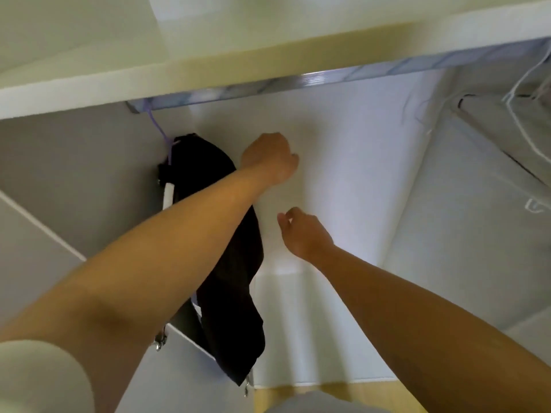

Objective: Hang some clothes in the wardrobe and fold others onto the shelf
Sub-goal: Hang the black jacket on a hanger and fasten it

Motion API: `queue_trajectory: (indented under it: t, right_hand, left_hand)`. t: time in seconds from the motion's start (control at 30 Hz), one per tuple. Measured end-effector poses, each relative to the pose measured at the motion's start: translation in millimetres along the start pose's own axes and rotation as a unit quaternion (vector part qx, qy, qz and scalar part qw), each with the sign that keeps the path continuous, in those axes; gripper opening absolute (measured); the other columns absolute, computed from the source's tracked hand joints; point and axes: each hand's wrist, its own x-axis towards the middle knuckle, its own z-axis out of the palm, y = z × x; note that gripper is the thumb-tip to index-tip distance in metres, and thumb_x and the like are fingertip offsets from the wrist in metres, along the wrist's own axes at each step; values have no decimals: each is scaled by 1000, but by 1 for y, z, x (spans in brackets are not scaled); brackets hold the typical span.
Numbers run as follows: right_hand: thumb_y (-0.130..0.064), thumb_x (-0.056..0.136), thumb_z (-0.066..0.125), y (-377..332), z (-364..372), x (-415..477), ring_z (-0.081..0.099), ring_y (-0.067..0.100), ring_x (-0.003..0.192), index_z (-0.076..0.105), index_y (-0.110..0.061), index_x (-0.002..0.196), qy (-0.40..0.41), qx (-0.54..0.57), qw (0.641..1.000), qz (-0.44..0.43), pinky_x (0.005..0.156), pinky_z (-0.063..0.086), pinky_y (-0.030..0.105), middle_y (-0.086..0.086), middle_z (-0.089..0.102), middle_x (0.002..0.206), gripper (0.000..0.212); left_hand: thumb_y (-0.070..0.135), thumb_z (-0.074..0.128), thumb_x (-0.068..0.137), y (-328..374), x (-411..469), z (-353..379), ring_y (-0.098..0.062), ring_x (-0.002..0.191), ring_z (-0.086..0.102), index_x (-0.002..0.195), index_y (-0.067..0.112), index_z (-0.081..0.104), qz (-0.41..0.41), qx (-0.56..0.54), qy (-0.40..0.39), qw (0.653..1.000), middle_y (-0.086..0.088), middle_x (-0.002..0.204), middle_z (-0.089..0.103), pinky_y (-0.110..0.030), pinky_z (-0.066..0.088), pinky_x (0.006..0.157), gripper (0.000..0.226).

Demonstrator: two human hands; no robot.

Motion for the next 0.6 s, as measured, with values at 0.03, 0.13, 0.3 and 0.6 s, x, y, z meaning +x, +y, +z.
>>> queue_trajectory:
  t: [0.03,0.13,0.3,0.6]
  right_hand:
    - [-48,104,31,22,-12,-2,65,30,99,52,-14,127,33,24,998,44,87,54,41,11,67,111,46]
    - [-38,105,37,82,-55,-16,67,27,93,52,-12,127,154,66,977,133,80,53,34,9,69,107,37]
    - [-27,104,42,160,-138,-64,60,26,107,50,-16,132,333,71,916,211,78,40,28,7,57,129,31]
    - [-15,99,48,217,-236,-119,43,35,123,48,-11,140,385,-139,894,186,92,44,42,11,47,140,41]
  left_hand:
    - [41,50,97,22,1,15,-20,74,65,84,7,67,23,-51,-38,998,-4,90,72,-31,53,68,40]
    - [32,54,96,95,-3,55,-12,60,69,84,7,74,87,-200,-127,968,1,74,73,-23,54,66,35]
    - [25,61,93,216,-4,91,-19,68,69,91,2,74,86,-407,-194,888,-10,84,75,-35,62,79,27]
    - [37,64,95,358,28,96,-23,94,66,109,8,61,-51,-597,-248,761,-6,92,61,-36,61,78,32]
